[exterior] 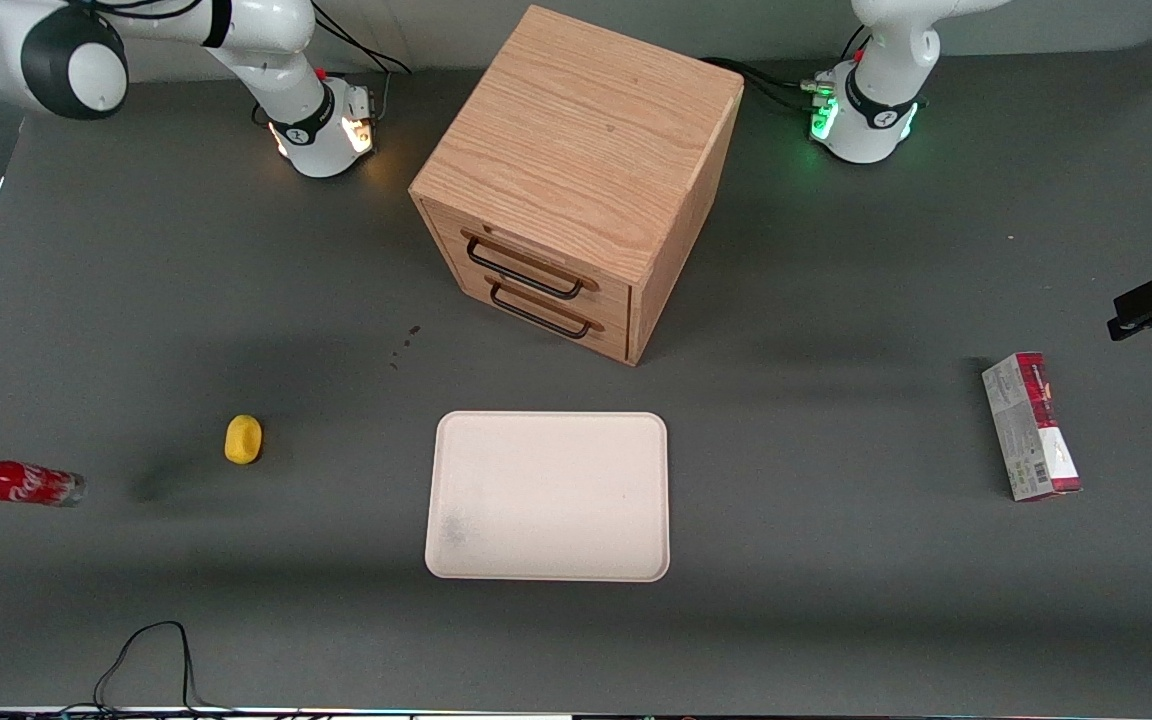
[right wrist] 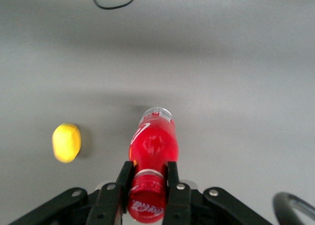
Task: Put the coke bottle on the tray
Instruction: 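Lift the red bottle and carry it toward the white tray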
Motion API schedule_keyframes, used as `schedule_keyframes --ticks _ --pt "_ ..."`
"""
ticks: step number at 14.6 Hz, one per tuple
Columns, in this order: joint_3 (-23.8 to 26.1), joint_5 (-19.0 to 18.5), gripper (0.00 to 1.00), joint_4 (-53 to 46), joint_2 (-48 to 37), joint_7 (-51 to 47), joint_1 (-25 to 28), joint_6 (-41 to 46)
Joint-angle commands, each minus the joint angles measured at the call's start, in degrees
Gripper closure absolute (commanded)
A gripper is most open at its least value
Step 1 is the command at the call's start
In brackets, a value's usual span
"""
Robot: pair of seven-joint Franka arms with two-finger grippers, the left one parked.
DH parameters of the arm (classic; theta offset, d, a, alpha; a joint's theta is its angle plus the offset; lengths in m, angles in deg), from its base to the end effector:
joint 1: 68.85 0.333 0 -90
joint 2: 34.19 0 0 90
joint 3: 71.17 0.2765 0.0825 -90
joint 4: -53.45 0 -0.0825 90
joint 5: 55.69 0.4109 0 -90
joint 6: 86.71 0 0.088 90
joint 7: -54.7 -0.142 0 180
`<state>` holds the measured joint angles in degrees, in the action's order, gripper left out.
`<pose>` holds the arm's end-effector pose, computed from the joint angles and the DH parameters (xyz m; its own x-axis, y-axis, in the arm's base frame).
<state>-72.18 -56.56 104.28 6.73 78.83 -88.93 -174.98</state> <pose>0.6873 -0.2631 0.4108 0.9962 0.0569 -0.0662 0.0570 -0.9984 -0.0004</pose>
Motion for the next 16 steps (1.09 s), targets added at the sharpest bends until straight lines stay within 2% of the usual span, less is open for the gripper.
schedule_keyframes --ticks 1,5,8,13,16 --pt "0.04 -0.28 1.0 1.72 -9.6 2.49 -0.39 6.51" --pt "-0.49 -0.1 1.0 1.81 -17.52 3.91 -0.39 12.85" --pt "0.47 0.68 1.0 2.94 -20.34 1.2 1.01 13.56" --pt "0.39 5.43 1.0 12.34 -25.26 -15.05 10.22 12.08" --pt "0.39 5.52 1.0 15.51 -25.97 -24.89 17.34 9.01"
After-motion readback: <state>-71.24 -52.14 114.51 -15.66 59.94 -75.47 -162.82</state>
